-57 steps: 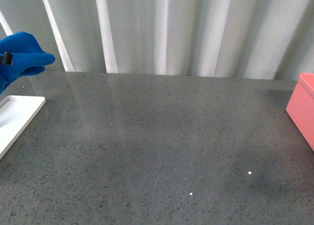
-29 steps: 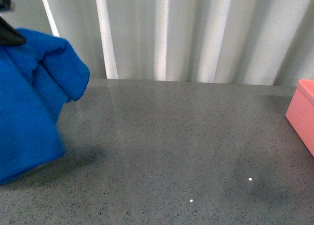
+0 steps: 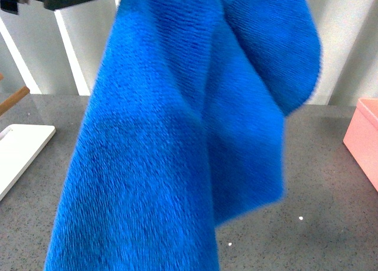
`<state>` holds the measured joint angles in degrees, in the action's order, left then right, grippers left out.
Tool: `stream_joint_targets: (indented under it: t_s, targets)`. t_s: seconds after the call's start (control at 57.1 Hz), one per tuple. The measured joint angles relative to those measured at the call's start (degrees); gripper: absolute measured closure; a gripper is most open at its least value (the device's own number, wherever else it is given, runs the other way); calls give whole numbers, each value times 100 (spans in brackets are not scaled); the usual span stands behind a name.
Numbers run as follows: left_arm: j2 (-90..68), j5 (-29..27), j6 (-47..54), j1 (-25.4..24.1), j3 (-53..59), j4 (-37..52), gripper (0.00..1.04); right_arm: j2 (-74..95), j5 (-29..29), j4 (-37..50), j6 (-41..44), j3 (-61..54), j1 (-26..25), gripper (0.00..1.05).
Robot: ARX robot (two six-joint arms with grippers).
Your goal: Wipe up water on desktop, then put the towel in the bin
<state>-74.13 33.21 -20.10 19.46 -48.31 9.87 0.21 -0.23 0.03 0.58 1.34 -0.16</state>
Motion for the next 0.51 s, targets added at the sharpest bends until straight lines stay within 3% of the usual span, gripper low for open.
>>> stream_joint_targets:
  t_s: [0.14,0.403,0.508]
  targets:
    - [-11,-260,9,398,28,83,102,0,0,0,0,0,0,7]
    - [-33,-328,33,444,28,111,102,31,26,-46,-20,15,4,7]
    - [-33,-334,33,437,28,116,102,1152,59,-1700,-638,741,-50,7]
